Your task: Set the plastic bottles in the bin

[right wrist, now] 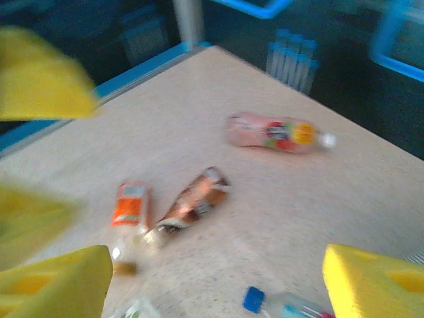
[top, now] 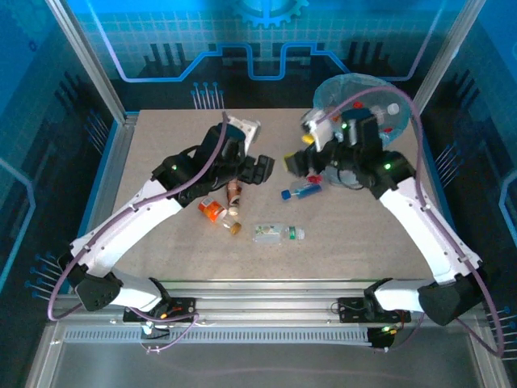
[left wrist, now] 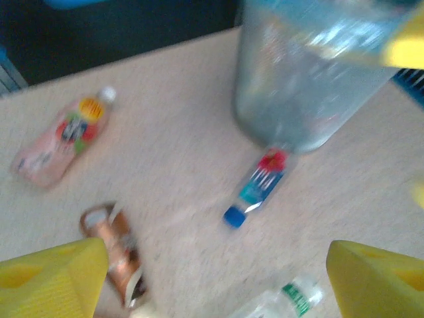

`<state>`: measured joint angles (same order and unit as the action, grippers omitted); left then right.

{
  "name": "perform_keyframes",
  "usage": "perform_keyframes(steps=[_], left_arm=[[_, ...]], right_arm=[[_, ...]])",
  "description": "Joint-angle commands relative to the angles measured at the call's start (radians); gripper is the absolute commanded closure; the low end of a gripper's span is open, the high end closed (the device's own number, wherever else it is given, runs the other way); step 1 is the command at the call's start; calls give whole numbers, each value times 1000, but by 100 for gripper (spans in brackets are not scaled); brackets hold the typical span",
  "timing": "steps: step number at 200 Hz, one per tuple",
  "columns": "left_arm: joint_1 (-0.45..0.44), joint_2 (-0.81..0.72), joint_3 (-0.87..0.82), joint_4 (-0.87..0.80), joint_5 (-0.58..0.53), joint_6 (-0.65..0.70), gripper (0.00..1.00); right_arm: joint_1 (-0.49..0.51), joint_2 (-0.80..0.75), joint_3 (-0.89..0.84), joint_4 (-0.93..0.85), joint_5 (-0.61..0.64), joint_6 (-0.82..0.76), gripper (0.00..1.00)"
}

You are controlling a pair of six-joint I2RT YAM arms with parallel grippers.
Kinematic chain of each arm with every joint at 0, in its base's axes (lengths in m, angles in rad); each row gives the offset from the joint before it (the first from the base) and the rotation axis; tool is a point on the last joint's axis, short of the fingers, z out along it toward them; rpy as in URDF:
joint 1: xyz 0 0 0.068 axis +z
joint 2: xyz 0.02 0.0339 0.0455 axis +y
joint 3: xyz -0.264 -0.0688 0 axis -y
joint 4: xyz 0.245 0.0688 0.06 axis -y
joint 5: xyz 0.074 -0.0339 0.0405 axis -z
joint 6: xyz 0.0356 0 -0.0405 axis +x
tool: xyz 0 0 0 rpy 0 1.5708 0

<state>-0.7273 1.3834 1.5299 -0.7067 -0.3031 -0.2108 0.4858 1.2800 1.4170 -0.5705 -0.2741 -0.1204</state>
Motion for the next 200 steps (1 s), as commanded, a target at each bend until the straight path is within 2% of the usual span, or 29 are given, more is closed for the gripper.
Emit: perform_keyframes(steps=[1,24,56,72,116,158,200], left_arm=[[60,-119,-135,-3,-14,-157,13],[121,-204,-299,20,-18,-247,13],[166,-307,-514,86,-67,-332,13],[184,-328,-566,108,-63,-348,13],[197,-323,-581,119,-65,-325,13],[205,-329,-580,123,-65,-313,13],[211,-332,-582,131,-61,-306,13]], right_arm=[[101,25,-98,-22,-41,-283,14],[243,103,-181,-42,92,-431,10],[307,253,-219,-76,99,-510,8],[356,336,-212,-86,176,-525,7],[409,515,-146,-113,265,-509,8],[419,588,-135,-100,257,-502,9],[425,643,-110,-112,292,-496,15]])
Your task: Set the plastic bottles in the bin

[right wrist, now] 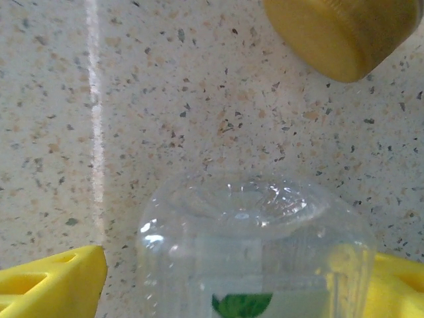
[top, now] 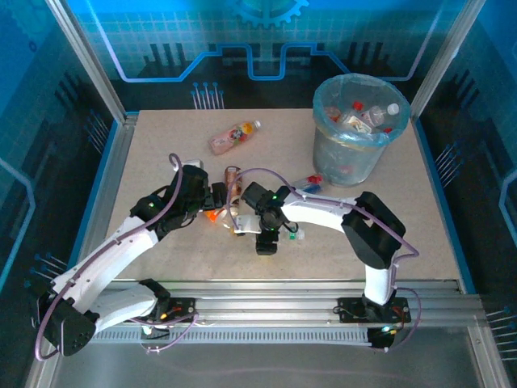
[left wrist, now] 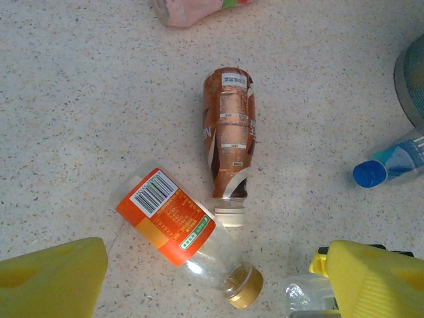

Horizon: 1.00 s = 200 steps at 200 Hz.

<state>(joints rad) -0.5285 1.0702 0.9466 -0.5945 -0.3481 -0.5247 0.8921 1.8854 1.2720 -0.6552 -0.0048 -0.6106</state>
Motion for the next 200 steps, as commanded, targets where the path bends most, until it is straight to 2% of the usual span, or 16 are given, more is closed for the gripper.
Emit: perform_keyframes(steps=[1,20,49,71,118,162,200], left_arm=[[12,-19,1,19,-15,8,13],[14,-21,3,21,-13,9,12],[15,-32,6,19,-15,15,13],[18,-49,16,17,-29,27,13],[19,-80,76,11,-75,74,13],[20,-87,155,55,-112,142,13],[19,-57,232,116,-89,204,14]], right_arm=[[18,38,36,-27,23,-6,16],[18,57,49,-39,23,-2,22],[17,50,50,-36,11,5,39],[15,19,56,-44,0,8,46],[-30,-135,100,-66,-87,44,51],[-126,-324,176,-50,-155,104,55],[-214,-427,283,-18,-158,185,58]])
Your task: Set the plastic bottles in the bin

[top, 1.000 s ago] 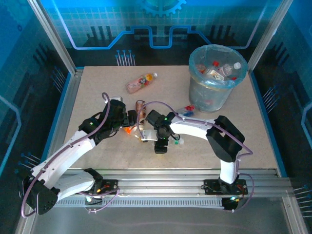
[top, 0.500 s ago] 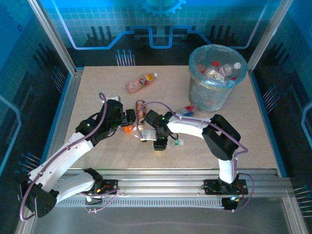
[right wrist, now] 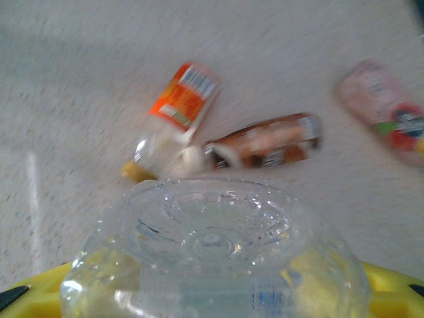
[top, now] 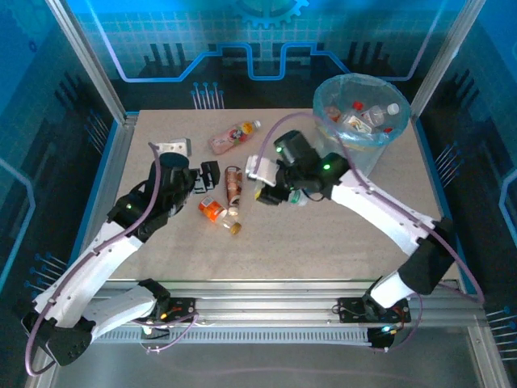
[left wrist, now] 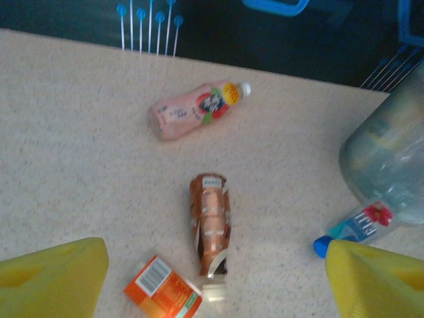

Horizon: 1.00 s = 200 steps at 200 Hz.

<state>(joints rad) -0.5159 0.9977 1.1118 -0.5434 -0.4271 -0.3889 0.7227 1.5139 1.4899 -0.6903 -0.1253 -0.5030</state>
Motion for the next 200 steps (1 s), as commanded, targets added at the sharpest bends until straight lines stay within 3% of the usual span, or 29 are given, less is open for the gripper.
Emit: perform_keyframes(steps=[1,73,103,140,200], left_arm=[[6,18,68,66,-8,68,14],[-22,217,278,147,144,152,14],[-101,372,463,124,146,239,14],[-151,565,694,115,179,233,14],[-190,868,1123,10,145,195,15]], right_arm=[[-46,-58,68,19,-37,80,57],[-201,-139,184,184,-74,227,59],[-253,-135,240,199,-62,265,58],[-360,-92,299,190,-108,359,58],[-468,-120,233,187,-284,536,58]])
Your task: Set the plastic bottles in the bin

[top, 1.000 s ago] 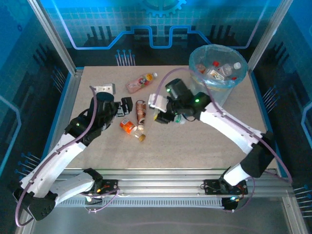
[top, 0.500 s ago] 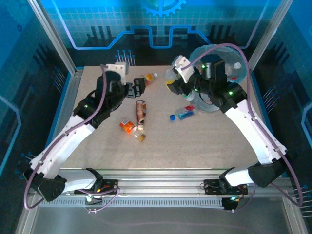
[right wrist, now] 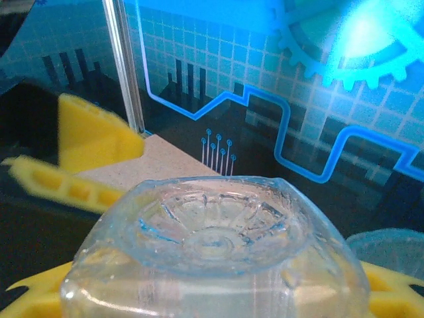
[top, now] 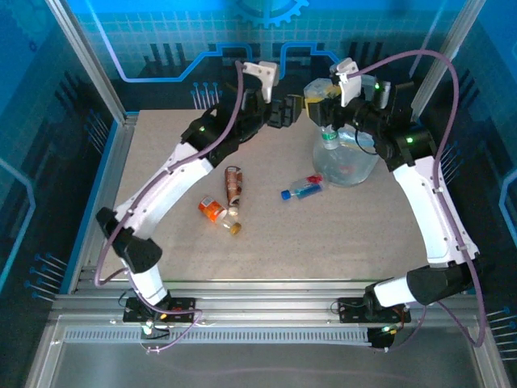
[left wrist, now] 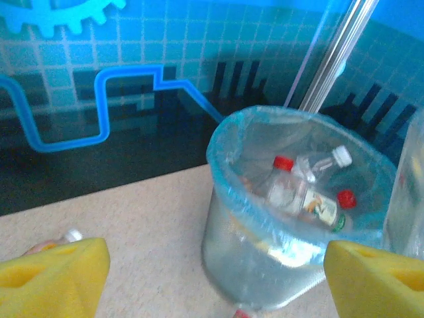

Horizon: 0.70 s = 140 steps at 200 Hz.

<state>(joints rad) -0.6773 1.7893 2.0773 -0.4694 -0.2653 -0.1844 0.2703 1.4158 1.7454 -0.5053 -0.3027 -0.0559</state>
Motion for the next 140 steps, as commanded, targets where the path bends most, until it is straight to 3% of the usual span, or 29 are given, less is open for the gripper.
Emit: perform_keyframes(steps=[1,35,81,140], left_arm=[[-31,80,163,-66,-18,-8,14],[-81,177,302,-86,-44,-6,15],[-121,195,305,-90,-81,8,15],[-130,193,285,-99,-95,66,15]], right_arm=[[-15,-24,-24,0,-109,90,58],[-34,-99,-71,-8,-165,97,57],[-58,-130,-100,-42,-179,61,57],[-234,-142,-72,-28,-251,116,58]])
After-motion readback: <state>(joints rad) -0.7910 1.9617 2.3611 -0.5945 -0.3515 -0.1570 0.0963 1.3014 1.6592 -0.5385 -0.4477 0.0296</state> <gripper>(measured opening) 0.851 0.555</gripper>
